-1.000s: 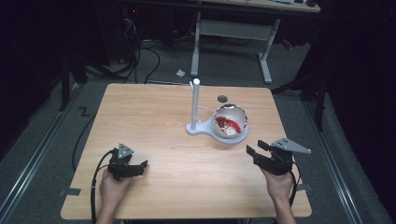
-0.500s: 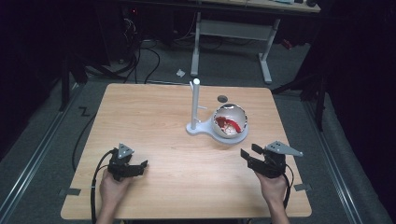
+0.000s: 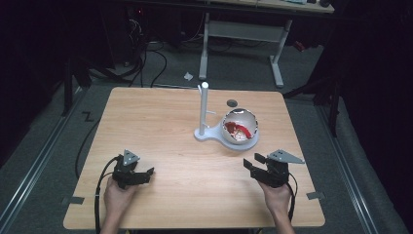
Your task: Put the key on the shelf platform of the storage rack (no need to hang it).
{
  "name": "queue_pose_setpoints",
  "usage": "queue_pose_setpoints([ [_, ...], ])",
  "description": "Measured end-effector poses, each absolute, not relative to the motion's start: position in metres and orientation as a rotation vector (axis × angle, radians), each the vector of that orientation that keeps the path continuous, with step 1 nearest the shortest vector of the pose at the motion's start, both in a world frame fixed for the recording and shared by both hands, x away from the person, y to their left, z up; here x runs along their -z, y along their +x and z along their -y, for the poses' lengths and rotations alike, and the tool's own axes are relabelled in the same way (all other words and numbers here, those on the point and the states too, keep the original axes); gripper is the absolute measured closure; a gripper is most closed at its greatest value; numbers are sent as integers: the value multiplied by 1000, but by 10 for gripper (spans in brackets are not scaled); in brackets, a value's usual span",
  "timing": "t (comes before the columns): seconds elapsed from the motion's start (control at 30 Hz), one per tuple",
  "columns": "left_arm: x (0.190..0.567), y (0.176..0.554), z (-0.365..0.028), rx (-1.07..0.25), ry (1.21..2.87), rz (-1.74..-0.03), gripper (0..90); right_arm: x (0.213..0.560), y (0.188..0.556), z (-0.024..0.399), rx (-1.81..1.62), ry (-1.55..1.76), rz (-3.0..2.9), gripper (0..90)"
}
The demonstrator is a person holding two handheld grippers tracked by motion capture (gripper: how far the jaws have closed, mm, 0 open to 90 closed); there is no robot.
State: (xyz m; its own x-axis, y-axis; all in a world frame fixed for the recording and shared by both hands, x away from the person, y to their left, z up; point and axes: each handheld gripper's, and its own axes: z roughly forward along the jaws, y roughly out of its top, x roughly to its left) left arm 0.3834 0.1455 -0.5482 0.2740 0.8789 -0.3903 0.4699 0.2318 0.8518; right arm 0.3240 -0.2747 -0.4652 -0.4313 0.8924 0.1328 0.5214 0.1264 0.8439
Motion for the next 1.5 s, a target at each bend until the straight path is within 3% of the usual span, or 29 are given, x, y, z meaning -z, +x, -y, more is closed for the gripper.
queue_pose_setpoints([
  [1.5,548,383,-145,-453,1403,-1360,202,524,339,259,-951,1395,-2085,432],
])
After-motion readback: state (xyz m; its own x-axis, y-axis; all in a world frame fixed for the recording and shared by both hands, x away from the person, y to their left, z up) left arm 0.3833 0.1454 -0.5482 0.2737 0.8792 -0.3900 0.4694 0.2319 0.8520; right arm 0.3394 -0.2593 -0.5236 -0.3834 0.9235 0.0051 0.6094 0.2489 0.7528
